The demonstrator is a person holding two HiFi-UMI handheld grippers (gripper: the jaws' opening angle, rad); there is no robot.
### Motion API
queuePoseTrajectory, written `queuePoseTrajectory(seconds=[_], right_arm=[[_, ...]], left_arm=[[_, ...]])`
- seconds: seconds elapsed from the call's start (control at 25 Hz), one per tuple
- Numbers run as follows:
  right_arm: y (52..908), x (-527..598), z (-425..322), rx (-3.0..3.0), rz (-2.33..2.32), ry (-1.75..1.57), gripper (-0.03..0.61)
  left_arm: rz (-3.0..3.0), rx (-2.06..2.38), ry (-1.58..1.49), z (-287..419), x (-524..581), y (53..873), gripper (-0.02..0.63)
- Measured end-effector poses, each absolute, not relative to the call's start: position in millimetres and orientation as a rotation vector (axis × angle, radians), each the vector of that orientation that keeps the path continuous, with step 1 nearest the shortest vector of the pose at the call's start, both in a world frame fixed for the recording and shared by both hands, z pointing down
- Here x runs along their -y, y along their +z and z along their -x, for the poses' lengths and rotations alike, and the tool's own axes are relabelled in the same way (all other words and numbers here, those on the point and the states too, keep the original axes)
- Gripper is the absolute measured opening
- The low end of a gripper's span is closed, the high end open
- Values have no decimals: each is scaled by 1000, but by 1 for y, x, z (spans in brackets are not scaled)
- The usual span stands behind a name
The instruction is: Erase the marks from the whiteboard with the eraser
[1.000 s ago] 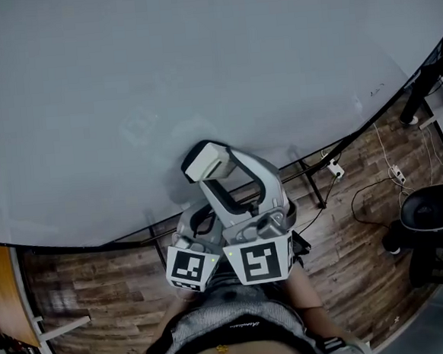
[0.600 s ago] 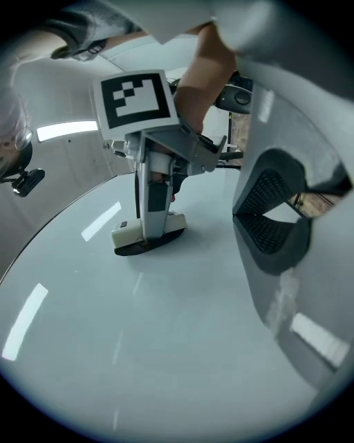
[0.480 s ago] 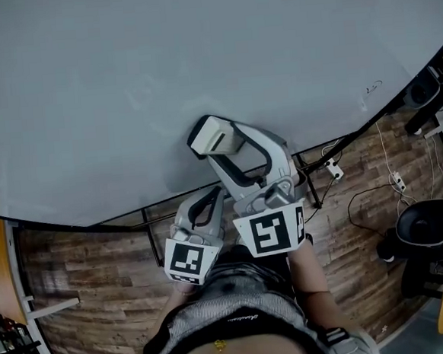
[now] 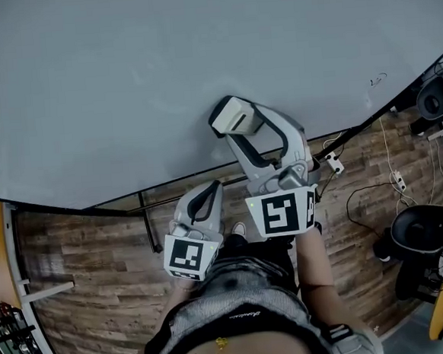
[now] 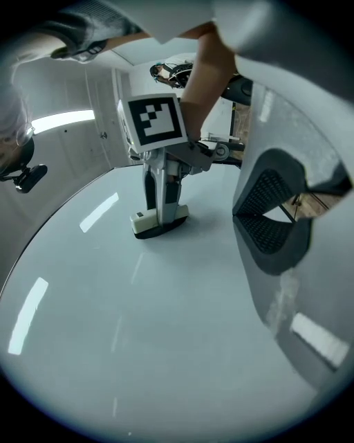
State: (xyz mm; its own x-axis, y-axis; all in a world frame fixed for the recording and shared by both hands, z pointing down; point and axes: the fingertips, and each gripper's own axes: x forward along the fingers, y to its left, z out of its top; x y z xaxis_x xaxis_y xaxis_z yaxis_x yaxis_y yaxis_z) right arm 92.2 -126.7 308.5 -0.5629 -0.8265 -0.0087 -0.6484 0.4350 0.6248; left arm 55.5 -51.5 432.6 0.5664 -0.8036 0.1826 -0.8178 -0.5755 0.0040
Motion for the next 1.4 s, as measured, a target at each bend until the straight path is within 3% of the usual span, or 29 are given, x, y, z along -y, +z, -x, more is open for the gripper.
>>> queuePoseTrajectory(seconds=[0.48,0.92,1.4], right_arm=[[311,134,-94,2277,-1481,-760,245],[310,136,-78,2474,-1766,-218,245],[311,120,-19,2453,-1806,-212,245]], left_arm=[[-2672,1367,225,-44,48,435,3],[-2690,1269,256,10,52,430,3],[-2790,1173,285,52,56,431,3]])
